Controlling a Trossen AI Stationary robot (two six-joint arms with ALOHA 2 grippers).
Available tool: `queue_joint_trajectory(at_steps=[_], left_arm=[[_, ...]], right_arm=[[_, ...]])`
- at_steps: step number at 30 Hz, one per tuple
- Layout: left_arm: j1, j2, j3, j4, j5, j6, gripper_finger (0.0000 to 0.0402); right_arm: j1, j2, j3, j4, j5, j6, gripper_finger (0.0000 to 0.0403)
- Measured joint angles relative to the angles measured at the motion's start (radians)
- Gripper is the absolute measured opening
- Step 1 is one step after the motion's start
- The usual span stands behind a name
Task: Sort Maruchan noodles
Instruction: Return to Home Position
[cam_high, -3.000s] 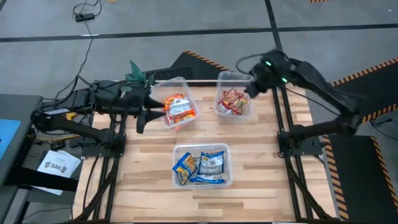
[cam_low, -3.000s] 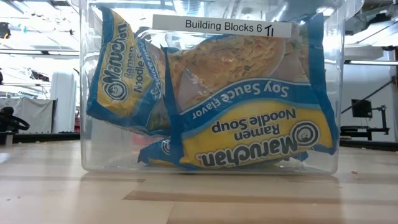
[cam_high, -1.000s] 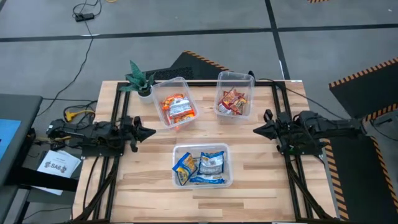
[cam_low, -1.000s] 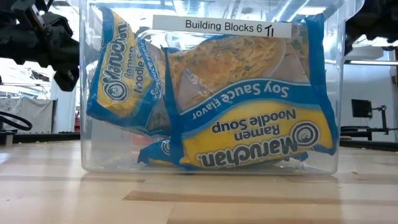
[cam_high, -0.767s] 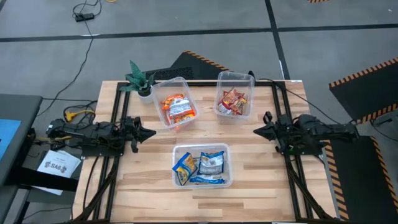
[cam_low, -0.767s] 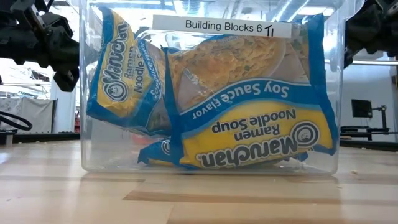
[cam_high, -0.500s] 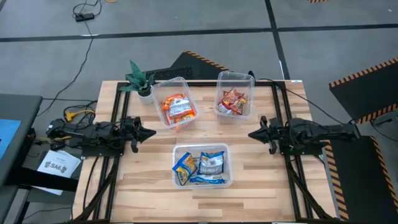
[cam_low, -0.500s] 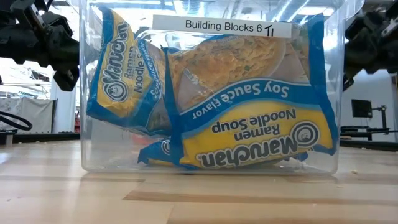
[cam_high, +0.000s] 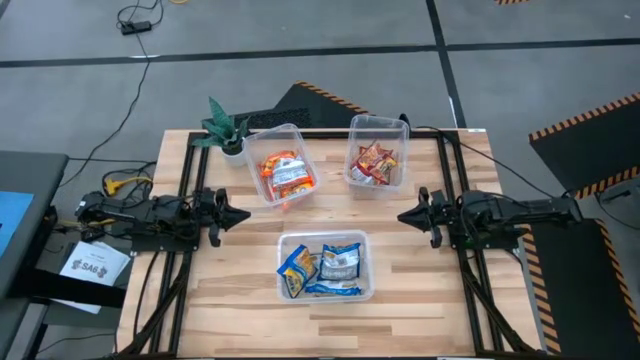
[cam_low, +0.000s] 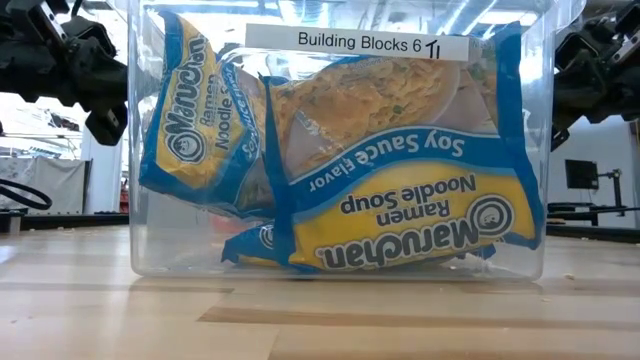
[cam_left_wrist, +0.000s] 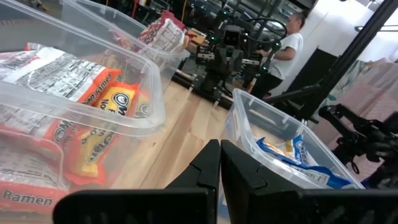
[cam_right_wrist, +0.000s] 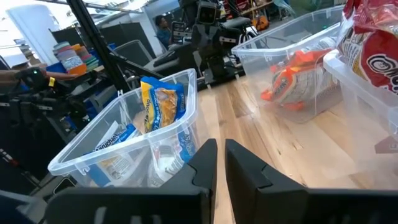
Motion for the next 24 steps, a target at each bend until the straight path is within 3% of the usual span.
queue_joint_trajectory(at_steps=[24], left_arm=[[0.000, 0.004, 0.000, -0.001, 0.016, 0.000, 0.0000]], right_arm=[[0.000, 0.001, 0.000, -0.002, 0.000, -0.002, 0.0057]])
